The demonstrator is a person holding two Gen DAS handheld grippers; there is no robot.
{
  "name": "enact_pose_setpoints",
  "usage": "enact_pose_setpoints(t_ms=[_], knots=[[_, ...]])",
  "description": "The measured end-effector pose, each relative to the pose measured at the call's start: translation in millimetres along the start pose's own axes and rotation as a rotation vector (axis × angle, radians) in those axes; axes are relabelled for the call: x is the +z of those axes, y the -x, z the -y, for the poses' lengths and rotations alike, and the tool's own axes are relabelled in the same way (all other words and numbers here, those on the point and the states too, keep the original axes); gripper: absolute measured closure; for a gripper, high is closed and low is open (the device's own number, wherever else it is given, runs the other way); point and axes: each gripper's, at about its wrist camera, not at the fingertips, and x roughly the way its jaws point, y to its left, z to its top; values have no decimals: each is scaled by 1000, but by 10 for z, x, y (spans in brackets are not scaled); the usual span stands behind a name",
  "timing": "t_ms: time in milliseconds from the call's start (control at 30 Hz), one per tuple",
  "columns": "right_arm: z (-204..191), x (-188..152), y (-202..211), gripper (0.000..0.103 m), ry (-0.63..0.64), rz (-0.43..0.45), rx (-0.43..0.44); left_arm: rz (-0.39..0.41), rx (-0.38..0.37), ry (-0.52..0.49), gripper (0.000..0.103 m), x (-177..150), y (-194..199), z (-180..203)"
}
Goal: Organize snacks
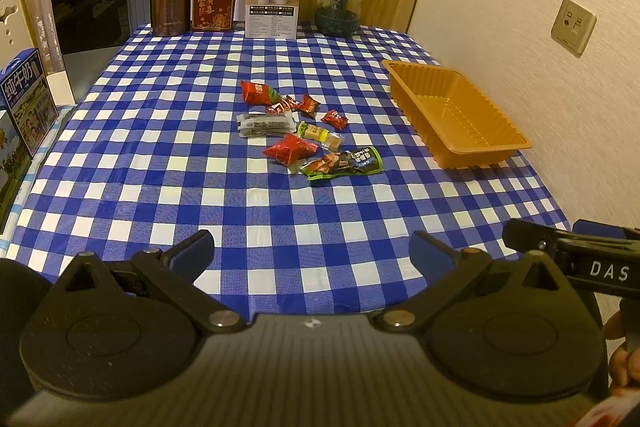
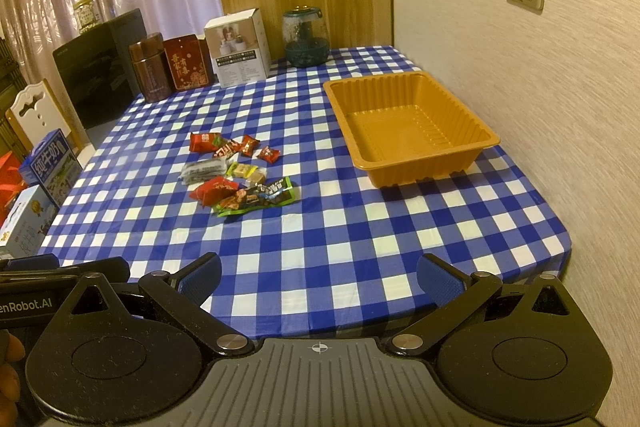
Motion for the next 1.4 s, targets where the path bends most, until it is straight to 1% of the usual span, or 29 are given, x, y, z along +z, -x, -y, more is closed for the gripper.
enact_pose_setpoints(t_ms=[967, 1167, 1400], knots=[[-10, 19, -11, 0, -1, -1, 0, 1, -3, 3, 0, -4, 3, 13], [-15, -2, -9, 0, -2, 3, 6, 5, -7, 8, 0, 14, 6, 64], [-23, 54, -115, 0, 4, 21, 34, -1, -15, 14, 0, 101, -132, -60]])
